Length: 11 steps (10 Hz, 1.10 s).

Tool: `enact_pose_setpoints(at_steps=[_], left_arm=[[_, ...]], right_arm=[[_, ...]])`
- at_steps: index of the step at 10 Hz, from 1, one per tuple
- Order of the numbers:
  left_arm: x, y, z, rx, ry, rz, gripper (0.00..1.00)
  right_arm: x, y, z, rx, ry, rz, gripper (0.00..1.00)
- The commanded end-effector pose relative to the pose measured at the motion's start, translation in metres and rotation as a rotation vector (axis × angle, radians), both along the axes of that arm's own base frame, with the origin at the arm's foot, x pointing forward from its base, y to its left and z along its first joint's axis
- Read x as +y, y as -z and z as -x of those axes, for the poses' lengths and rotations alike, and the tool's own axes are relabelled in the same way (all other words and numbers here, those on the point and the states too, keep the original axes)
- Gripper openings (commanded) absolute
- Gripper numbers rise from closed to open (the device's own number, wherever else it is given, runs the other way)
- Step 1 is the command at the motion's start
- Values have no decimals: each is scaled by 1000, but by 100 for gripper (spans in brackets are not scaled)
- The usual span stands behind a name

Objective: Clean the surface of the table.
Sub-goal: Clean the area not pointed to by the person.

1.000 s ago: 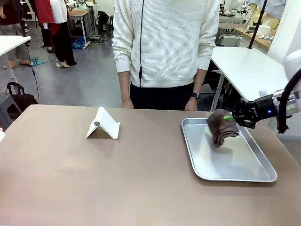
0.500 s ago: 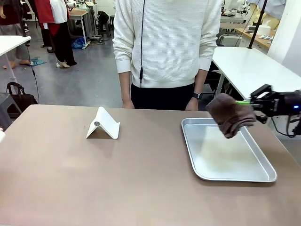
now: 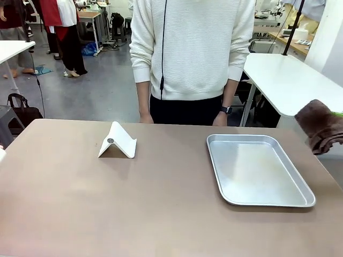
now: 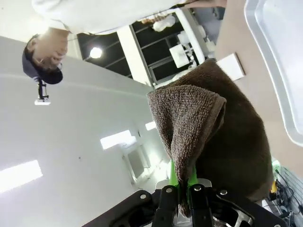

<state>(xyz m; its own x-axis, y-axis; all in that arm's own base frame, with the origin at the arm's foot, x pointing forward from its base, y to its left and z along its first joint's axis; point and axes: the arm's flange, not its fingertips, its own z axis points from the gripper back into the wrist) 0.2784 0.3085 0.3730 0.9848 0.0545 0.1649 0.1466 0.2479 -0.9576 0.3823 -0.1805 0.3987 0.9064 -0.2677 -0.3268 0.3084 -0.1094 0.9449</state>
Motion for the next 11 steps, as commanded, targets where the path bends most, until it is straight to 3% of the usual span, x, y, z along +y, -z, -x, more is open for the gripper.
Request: enact_pose_setpoints(at_steps=[1, 4, 5, 6, 11], left_arm=[[-4, -2, 3, 2, 1, -5, 22], [-4, -2, 3, 2, 1, -5, 22], [-4, -2, 3, 2, 1, -5, 22], [-4, -2, 3, 2, 1, -5, 22], [-4, -2, 3, 2, 1, -5, 22]], right_arm=[[25, -13, -6, -23, -93, 4, 0], [25, -13, -6, -23, -93, 4, 0], [25, -7, -8, -12, -72, 5, 7], [29, -7, -8, -19, -87, 33, 7], [62, -16, -23, -59, -13, 289, 7]])
